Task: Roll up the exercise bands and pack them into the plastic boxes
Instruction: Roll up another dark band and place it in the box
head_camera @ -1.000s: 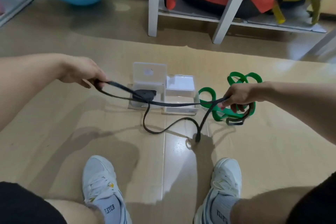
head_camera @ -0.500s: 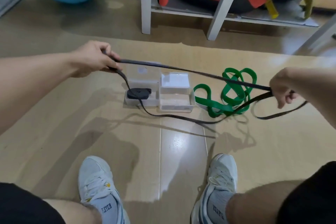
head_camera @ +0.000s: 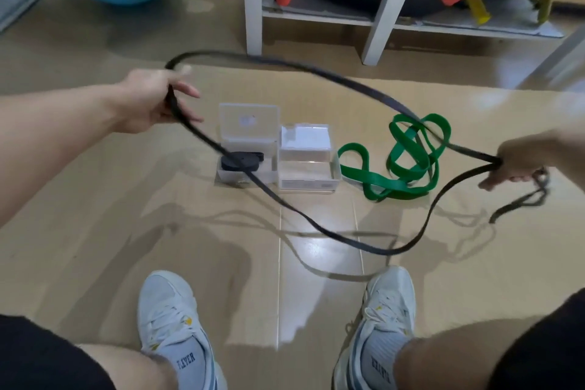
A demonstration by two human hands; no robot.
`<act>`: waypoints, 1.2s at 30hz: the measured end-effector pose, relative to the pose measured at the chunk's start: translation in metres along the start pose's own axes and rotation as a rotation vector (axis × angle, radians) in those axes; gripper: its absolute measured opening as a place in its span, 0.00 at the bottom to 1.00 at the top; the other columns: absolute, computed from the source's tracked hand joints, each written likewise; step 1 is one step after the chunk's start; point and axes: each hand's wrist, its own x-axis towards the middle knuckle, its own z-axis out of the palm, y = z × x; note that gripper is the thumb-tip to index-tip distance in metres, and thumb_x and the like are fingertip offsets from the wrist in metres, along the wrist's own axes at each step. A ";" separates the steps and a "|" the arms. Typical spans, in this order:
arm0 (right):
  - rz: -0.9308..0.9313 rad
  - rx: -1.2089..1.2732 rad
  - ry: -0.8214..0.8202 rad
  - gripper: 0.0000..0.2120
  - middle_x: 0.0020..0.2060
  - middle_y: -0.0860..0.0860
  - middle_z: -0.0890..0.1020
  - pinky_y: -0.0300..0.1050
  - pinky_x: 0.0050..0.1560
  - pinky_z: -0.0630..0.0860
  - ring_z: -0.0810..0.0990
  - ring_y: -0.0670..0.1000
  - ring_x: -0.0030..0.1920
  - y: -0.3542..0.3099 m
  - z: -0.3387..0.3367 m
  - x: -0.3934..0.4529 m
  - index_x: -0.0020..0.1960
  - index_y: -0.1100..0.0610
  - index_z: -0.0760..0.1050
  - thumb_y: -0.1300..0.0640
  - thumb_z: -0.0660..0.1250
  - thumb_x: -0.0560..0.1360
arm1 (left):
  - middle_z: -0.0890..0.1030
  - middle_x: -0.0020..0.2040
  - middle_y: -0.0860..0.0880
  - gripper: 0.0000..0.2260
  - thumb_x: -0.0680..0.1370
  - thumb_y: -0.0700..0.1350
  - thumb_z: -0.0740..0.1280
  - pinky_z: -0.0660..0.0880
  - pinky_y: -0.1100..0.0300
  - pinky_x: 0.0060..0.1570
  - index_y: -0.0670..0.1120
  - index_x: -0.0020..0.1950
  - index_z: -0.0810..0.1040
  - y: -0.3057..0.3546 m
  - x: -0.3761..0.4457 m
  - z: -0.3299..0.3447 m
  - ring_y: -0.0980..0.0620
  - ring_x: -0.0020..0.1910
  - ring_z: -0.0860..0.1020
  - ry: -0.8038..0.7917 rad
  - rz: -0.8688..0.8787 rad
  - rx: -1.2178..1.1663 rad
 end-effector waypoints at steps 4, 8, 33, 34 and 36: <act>-0.192 0.144 0.043 0.14 0.23 0.51 0.74 0.38 0.27 0.68 0.70 0.50 0.25 -0.039 0.006 0.000 0.40 0.62 0.84 0.51 0.80 0.70 | 0.77 0.34 0.46 0.15 0.70 0.53 0.80 0.71 0.54 0.38 0.44 0.41 0.81 -0.015 0.003 0.001 0.45 0.34 0.72 -0.164 0.079 0.998; -0.285 0.277 -0.007 0.10 0.29 0.51 0.76 0.40 0.33 0.67 0.71 0.50 0.32 -0.054 0.002 0.006 0.45 0.58 0.84 0.54 0.80 0.70 | 0.85 0.46 0.43 0.09 0.71 0.40 0.79 0.76 0.61 0.35 0.44 0.49 0.84 -0.034 0.010 -0.006 0.46 0.41 0.81 -0.216 -0.114 1.432; -0.953 0.422 0.144 0.35 0.67 0.42 0.76 0.35 0.65 0.66 0.74 0.43 0.67 -0.249 0.000 -0.102 0.76 0.47 0.67 0.46 0.76 0.73 | 0.80 0.37 0.49 0.11 0.71 0.35 0.79 0.77 0.66 0.34 0.45 0.49 0.83 0.007 -0.050 0.094 0.54 0.33 0.79 -0.437 0.316 0.585; -0.970 0.479 0.118 0.32 0.67 0.42 0.77 0.35 0.67 0.66 0.74 0.43 0.67 -0.255 0.002 -0.108 0.74 0.47 0.70 0.47 0.76 0.73 | 0.80 0.37 0.48 0.11 0.71 0.34 0.78 0.77 0.67 0.34 0.43 0.50 0.83 0.008 -0.052 0.092 0.54 0.33 0.78 -0.432 0.311 0.544; -0.989 0.632 0.049 0.24 0.63 0.45 0.81 0.41 0.70 0.71 0.79 0.45 0.64 -0.264 0.007 -0.112 0.67 0.49 0.75 0.50 0.77 0.73 | 0.78 0.37 0.47 0.11 0.71 0.31 0.77 0.77 0.68 0.34 0.41 0.50 0.83 0.009 -0.055 0.087 0.57 0.31 0.77 -0.422 0.295 0.452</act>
